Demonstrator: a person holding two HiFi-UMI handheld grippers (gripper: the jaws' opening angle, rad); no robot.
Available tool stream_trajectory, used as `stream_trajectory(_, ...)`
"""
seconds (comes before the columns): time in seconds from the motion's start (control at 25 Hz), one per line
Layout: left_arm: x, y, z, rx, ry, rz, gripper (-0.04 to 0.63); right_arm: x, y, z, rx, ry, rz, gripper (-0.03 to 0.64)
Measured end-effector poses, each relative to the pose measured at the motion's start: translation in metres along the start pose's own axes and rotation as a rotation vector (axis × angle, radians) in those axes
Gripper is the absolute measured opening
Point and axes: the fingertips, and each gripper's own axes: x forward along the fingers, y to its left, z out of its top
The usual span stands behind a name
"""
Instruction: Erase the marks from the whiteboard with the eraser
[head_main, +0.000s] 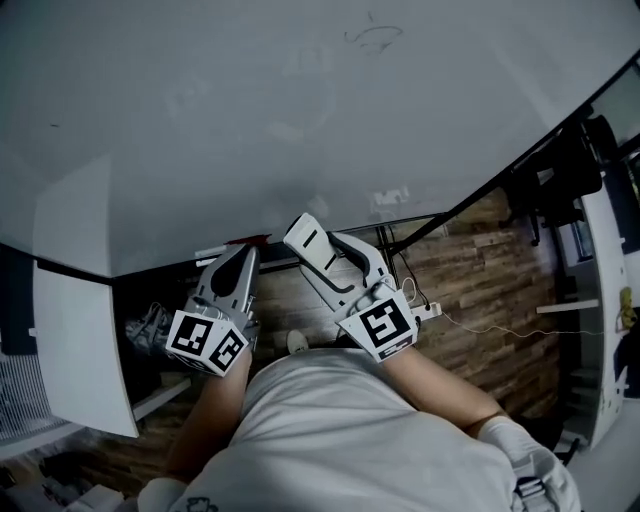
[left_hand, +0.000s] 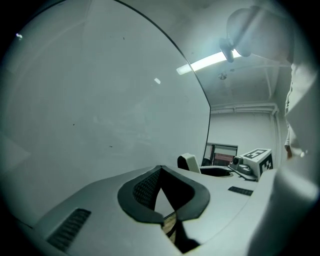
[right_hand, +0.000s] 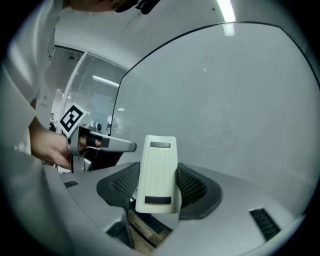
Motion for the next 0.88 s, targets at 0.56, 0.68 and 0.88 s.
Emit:
stream_trajectory(0.56, 0.014, -0.101, 0.004, 0.04, -0.019, -0.045, 0.006, -0.102, -0.011, 0.014, 0.03, -0.09, 0.002, 0.247)
stream_trajectory(0.68, 0.013, -0.131, -0.003, 0.043, -0.019, -0.042, 0.006, -0.128, -0.01, 0.013, 0.013, -0.11, 0.019, 0.247)
stream_trajectory(0.88, -0.002, -0.175, -0.015, 0.057, -0.001, -0.005, 0.006, -0.17, -0.005, 0.013, 0.027, -0.135, 0.057, 0.247)
